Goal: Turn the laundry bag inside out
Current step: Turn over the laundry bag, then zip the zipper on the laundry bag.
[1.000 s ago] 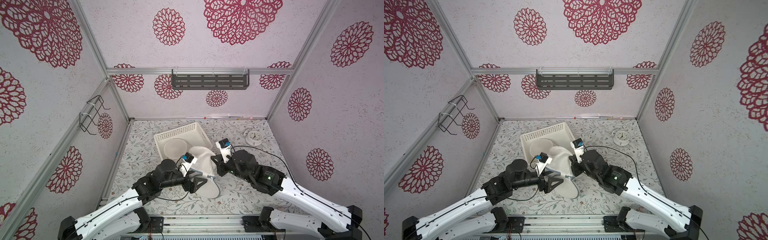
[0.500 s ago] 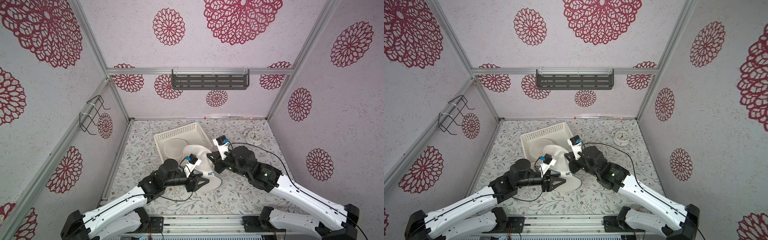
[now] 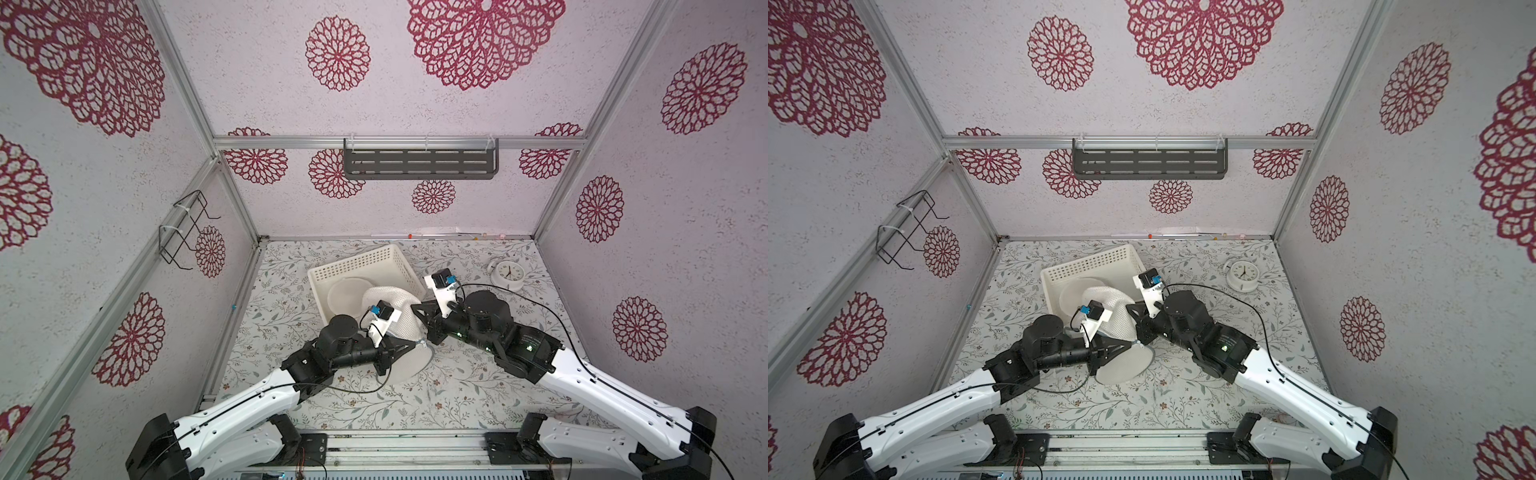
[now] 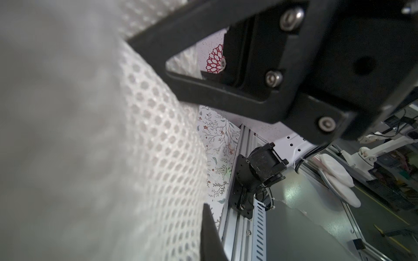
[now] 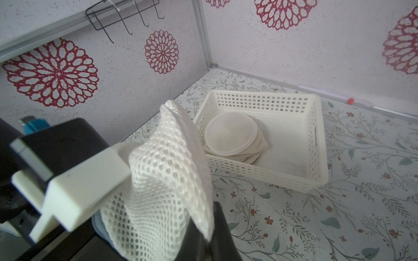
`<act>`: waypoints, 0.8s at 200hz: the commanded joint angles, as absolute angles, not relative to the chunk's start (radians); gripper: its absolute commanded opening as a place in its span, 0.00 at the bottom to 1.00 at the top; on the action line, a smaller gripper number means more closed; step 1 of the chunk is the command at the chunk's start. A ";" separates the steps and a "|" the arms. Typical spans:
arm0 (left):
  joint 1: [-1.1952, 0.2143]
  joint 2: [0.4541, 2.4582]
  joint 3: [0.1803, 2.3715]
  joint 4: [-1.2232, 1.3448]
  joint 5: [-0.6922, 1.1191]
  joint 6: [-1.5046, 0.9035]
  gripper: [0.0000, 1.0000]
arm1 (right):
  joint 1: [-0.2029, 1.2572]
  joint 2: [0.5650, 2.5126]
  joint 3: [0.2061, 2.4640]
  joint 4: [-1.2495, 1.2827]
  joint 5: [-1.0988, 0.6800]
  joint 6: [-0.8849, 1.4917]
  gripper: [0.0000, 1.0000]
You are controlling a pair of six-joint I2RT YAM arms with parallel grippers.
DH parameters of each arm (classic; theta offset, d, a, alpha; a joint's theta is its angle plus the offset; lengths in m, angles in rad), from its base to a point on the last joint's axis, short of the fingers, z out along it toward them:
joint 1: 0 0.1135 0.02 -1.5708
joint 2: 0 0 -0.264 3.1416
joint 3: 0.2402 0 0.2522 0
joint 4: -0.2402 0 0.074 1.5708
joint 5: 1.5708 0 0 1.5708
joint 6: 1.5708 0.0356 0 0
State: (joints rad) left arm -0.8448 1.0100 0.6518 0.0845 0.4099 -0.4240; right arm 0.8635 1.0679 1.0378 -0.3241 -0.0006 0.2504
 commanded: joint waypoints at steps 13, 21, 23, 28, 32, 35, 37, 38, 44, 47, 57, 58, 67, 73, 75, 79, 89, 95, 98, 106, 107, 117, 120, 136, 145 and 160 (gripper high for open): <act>-0.836 0.987 0.642 0.112 0.357 -0.505 0.00 | 0.789 1.014 1.002 -0.345 -0.005 0.317 0.40; -0.836 0.986 0.638 0.123 0.337 -0.551 0.00 | 0.763 0.988 0.984 -0.357 -0.016 0.341 0.52; -0.837 0.986 0.637 0.124 0.333 -0.565 0.00 | 0.757 0.981 0.979 -0.360 -0.018 0.348 0.54; -0.836 0.989 0.635 0.130 0.328 -0.593 0.00 | 0.744 0.956 0.965 -0.365 -0.025 0.364 0.57; -0.836 0.991 0.635 0.135 0.329 -0.616 0.00 | 0.734 0.936 0.952 -0.370 -0.032 0.378 0.60; -0.837 0.993 0.634 0.140 0.330 -0.631 0.00 | 0.729 0.920 0.941 -0.372 -0.037 0.388 0.62; -0.837 0.995 0.633 0.144 0.332 -0.643 0.00 | 0.727 0.905 0.936 -0.374 -0.039 0.395 0.63; -0.837 0.995 0.632 0.146 0.333 -0.648 0.00 | 0.725 0.900 0.931 -0.374 -0.041 0.399 0.63; -0.836 1.000 0.629 0.160 0.341 -0.679 0.00 | 0.718 0.861 0.910 -0.377 -0.052 0.420 0.64; -0.837 1.002 0.626 0.166 0.343 -0.692 0.00 | 0.715 0.845 0.898 -0.379 -0.058 0.432 0.64; -0.836 1.006 0.619 0.191 0.354 -0.730 0.00 | 0.710 0.774 0.859 -0.378 -0.078 0.480 0.64; -0.836 1.006 0.619 0.194 0.354 -0.734 0.00 | 0.710 0.766 0.856 -0.378 -0.080 0.486 0.64; -0.837 1.006 0.610 0.224 0.358 -0.760 0.00 | 0.710 0.710 0.808 -0.357 -0.114 0.539 0.64; -0.836 1.005 0.603 0.246 0.358 -0.774 0.00 | 0.711 0.675 0.769 -0.321 -0.157 0.586 0.62; -0.837 1.005 0.602 0.256 0.360 -0.779 0.00 | 0.710 0.663 0.751 -0.307 -0.172 0.601 0.62; -0.836 1.005 0.598 0.274 0.361 -0.787 0.00 | 0.710 0.642 0.718 -0.272 -0.203 0.638 0.61; -0.837 1.008 0.591 0.311 0.365 -0.796 0.00 | 0.712 0.603 0.628 -0.156 -0.290 0.733 0.58; -0.837 1.011 0.592 0.323 0.371 -0.795 0.00 | 0.714 0.584 0.580 -0.080 -0.331 0.793 0.57; -0.836 1.012 0.593 0.325 0.372 -0.793 0.00 | 0.715 0.577 0.555 -0.044 -0.346 0.820 0.56; -0.838 1.017 0.599 0.327 0.378 -0.782 0.00 | 0.719 0.564 0.510 0.029 -0.370 0.876 0.54; -0.837 1.017 0.599 0.327 0.378 -0.781 0.00 | 0.719 0.563 0.506 0.036 -0.372 0.884 0.54; -0.839 1.021 0.602 0.327 0.381 -0.765 0.00 | 0.721 0.550 0.477 0.099 -0.386 0.923 0.53; -0.839 1.021 0.603 0.328 0.380 -0.759 0.00 | 0.721 0.547 0.472 0.110 -0.386 0.932 0.53; -0.841 1.023 0.604 0.338 0.385 -0.736 0.00 | 0.721 0.544 0.465 0.138 -0.388 0.948 0.51; -0.840 1.024 0.604 0.345 0.389 -0.722 0.00 | 0.721 0.553 0.463 0.147 -0.390 0.953 0.50; -0.841 1.026 0.600 0.368 0.395 -0.703 0.00 | 0.721 0.580 0.452 0.172 -0.403 0.964 0.48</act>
State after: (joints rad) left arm -0.8436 1.0218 0.5919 0.2859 0.3748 -0.7471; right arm 0.7166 0.5663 0.4374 0.0078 -0.3489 0.8845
